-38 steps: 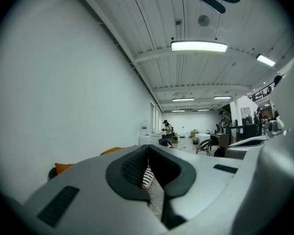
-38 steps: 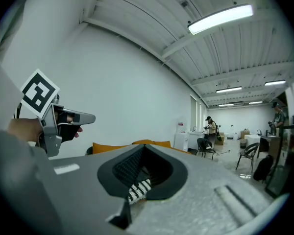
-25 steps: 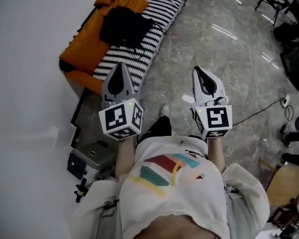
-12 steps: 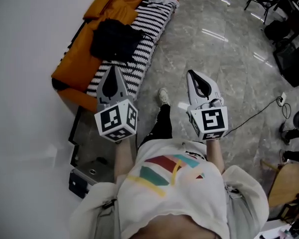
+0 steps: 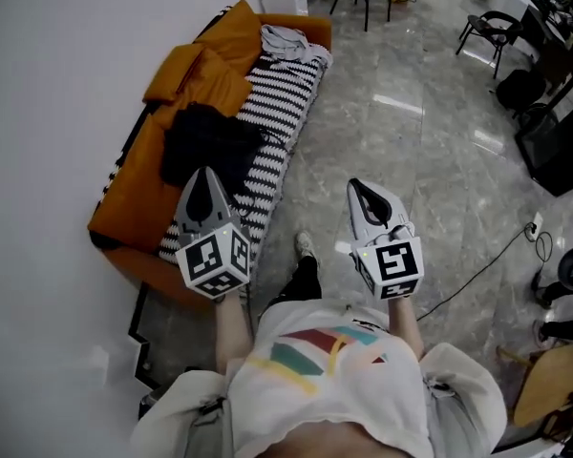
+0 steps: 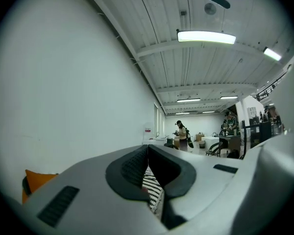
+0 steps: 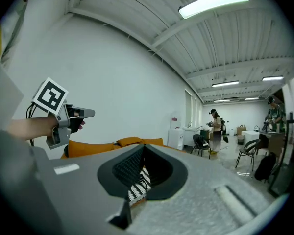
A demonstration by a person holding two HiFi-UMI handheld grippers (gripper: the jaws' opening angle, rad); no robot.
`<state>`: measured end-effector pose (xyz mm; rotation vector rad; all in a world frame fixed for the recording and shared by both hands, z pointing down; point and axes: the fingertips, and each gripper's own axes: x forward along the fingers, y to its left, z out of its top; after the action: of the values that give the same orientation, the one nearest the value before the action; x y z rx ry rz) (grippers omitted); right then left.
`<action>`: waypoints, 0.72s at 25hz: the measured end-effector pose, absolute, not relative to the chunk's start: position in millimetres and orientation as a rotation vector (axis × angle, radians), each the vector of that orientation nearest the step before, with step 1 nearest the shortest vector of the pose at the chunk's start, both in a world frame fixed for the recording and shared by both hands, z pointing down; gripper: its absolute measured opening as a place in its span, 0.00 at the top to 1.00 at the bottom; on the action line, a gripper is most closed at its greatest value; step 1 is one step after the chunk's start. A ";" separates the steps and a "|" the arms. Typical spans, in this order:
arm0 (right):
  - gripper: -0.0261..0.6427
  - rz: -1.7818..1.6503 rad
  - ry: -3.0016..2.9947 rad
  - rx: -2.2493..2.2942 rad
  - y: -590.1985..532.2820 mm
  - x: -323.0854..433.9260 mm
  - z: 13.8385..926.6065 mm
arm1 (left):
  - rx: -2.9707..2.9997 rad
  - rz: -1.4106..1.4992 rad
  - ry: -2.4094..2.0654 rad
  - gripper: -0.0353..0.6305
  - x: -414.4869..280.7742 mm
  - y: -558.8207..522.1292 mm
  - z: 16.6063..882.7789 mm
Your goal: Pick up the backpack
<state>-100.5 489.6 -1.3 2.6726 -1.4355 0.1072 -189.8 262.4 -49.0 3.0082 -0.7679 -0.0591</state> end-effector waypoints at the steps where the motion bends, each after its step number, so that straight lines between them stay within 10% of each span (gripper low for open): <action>1: 0.96 0.113 -1.452 2.658 477.8 -87.0 -2.9 | 3.002 -0.057 -0.777 0.92 -174.1 250.7 -51.0; 18: 0.96 0.064 -1.676 2.503 273.4 102.3 -36.4 | 2.991 -0.089 -0.923 0.92 -3.4 100.2 -86.5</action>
<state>102.3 273.4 -36.4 2.5027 -1.6756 0.0644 -3.4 100.2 -86.5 2.9907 -0.9233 -0.0890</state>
